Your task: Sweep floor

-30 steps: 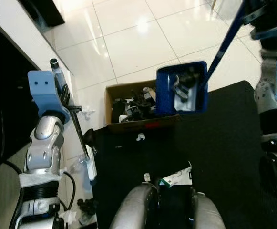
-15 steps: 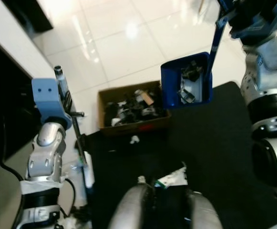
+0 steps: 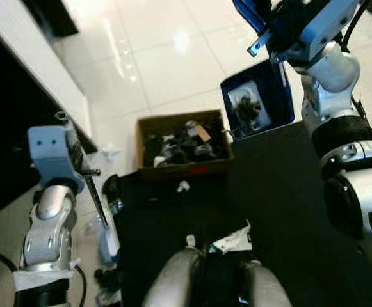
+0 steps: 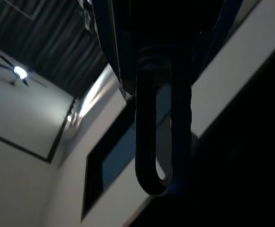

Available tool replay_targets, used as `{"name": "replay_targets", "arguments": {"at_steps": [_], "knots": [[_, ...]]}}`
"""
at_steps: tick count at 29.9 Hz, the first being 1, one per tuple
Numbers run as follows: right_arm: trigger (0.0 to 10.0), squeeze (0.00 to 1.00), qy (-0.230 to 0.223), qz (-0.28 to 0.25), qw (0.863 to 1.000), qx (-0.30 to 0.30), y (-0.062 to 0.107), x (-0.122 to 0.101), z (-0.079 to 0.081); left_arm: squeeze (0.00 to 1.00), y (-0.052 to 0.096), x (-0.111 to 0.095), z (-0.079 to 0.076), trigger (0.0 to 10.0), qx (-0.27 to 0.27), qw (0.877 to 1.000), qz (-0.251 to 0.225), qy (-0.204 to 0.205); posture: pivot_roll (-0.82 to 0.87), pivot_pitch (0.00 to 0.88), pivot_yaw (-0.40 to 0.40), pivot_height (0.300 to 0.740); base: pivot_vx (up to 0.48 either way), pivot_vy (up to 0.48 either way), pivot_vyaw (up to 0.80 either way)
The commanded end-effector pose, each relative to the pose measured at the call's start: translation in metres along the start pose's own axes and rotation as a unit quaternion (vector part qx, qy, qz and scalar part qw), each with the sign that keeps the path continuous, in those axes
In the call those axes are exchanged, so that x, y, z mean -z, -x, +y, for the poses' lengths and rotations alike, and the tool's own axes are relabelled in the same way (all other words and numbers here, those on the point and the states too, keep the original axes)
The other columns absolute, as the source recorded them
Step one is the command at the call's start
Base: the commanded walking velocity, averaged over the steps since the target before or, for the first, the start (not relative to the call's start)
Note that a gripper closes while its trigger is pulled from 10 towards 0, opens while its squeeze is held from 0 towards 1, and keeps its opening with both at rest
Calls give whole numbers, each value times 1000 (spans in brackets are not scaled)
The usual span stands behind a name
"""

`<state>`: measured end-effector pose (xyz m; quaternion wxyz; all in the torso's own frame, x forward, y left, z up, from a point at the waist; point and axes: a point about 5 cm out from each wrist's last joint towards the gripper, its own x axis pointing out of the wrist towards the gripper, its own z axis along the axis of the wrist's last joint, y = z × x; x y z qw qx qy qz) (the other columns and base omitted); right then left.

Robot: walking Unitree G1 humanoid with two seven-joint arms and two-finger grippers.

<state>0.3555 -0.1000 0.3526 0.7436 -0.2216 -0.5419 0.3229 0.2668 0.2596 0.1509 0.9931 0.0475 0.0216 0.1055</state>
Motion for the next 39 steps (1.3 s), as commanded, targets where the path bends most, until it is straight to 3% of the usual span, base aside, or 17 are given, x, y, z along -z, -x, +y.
{"name": "replay_targets", "arguments": {"at_steps": [1,4,6,7,8,9,12,19,26,29,33,34,35,36,37,38,39], "knots": [[10000,0,11,-25,1000,3,-6,-7,-4,0,4,-1,-3,10000,2,1000,-4,4,180,182,34,740,0,0,0],[10000,0,-18,-15,1000,20,-2,-2,-3,0,5,-2,-8,10000,15,1000,-6,5,168,182,39,740,0,0,0],[10000,0,-75,5,995,61,5,7,-4,0,3,-3,-14,10000,26,1000,-7,5,158,183,39,740,0,0,0],[10000,0,-75,5,995,61,5,7,-4,0,3,-3,-14,10000,26,1000,-7,5,158,183,39,740,0,0,0],[10000,0,-127,25,985,113,14,16,-7,0,2,-4,-18,10000,33,999,-8,4,145,183,47,740,0,0,0],[10000,0,-143,32,981,128,17,19,-8,0,1,-4,-20,10000,35,999,-8,3,143,183,49,740,0,0,0],[10000,0,-167,51,972,156,26,26,-7,0,0,-3,-23,10000,41,999,-5,1,134,182,53,740,0,0,0],[10000,0,-232,111,931,258,58,46,-10,0,-4,-3,-30,10000,57,998,-3,2,113,180,72,740,0,0,0],[10000,0,-251,113,917,288,65,48,-14,0,-5,-2,-31,10000,59,998,-2,1,112,179,75,740,0,0,0],[10000,0,-274,138,902,303,71,54,-6,0,-6,0,-34,10000,60,998,1,-2,112,177,74,740,0,0,0],[10000,0,-324,186,889,266,78,65,28,0,-5,3,-35,10000,58,998,9,-17,113,177,69,740,0,0,0],[10000,0,-324,186,889,266,78,65,28,0,-5,3,-35,10000,58,998,9,-17,113,177,69,740,0,0,0],[10000,0,-333,203,884,259,82,68,37,0,-5,4,-35,10000,56,998,12,-20,114,176,67,740,0,0,0],[10000,0,-351,245,869,248,90,74,54,0,-5,6,-35,10000,48,998,20,-28,113,175,65,740,0,0,0],[10000,0,-351,245,869,248,90,74,54,0,-5,6,-35,10000,48,998,20,-28,113,175,65,740,0,0,0],[10000,0,-364,286,854,237,99,79,70,0,-5,7,-35,10000,42,998,25,-36,113,175,63,740,0,0,0],[10000,0,-364,286,854,237,99,79,70,0,-5,7,-35,10000,42,998,25,-36,113,175,63,740,0,0,0]]}}
